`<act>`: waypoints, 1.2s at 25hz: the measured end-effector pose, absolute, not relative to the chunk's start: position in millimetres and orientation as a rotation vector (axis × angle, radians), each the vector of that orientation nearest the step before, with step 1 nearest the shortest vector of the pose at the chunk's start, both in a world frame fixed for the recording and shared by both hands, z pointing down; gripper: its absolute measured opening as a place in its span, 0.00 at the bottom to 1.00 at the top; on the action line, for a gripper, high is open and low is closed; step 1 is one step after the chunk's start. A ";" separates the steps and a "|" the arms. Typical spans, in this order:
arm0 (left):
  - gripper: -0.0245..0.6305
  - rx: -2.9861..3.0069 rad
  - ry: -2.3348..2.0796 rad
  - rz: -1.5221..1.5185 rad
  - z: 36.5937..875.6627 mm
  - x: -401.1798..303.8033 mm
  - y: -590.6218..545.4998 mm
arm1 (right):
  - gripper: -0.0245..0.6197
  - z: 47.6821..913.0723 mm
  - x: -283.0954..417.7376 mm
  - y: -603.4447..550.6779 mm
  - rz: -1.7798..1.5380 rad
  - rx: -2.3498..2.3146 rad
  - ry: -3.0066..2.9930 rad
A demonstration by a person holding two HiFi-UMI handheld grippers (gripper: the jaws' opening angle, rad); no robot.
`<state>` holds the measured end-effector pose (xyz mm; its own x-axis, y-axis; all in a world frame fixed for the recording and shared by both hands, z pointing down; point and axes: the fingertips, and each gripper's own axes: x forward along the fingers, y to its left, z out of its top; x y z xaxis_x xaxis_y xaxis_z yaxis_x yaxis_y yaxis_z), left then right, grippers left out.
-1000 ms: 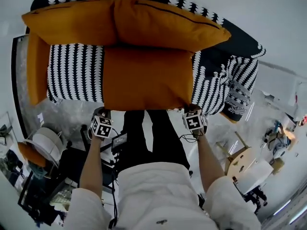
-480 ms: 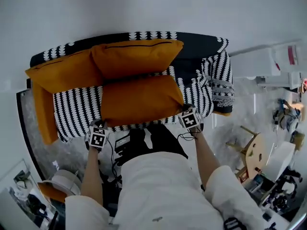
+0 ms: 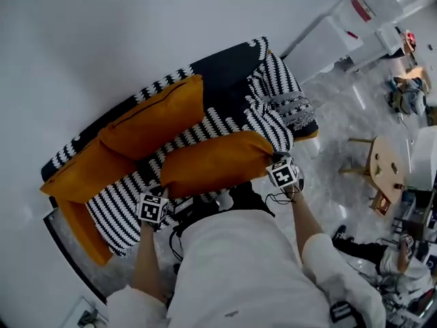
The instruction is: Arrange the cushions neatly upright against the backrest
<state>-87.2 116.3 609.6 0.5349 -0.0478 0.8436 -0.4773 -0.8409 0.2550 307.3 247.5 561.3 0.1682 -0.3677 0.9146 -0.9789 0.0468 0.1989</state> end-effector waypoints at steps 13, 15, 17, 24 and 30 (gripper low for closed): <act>0.09 2.369 -0.428 1.320 576.0 91.0 77.8 | 0.06 533.4 483.6 218.2 0.739 1.607 -1.408; 0.09 2.326 -0.485 1.311 571.0 118.6 73.6 | 0.06 530.0 515.2 203.4 0.727 1.593 -1.447; 0.09 2.290 -0.528 1.306 570.2 147.4 68.1 | 0.06 529.3 547.4 186.2 0.711 1.571 -1.485; 0.09 2.199 -0.664 1.310 573.6 223.3 38.4 | 0.06 558.8 633.6 115.2 0.697 1.430 -1.604; 0.09 2.209 -0.694 1.347 577.2 267.4 -26.7 | 0.06 572.9 671.0 45.0 0.663 1.353 -1.645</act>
<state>267.4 -26.7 577.2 0.3936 -0.1801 0.9015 -0.6293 -0.7676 0.1214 671.0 45.0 572.9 -0.0197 -0.4868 0.8733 -0.9562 0.2643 0.1258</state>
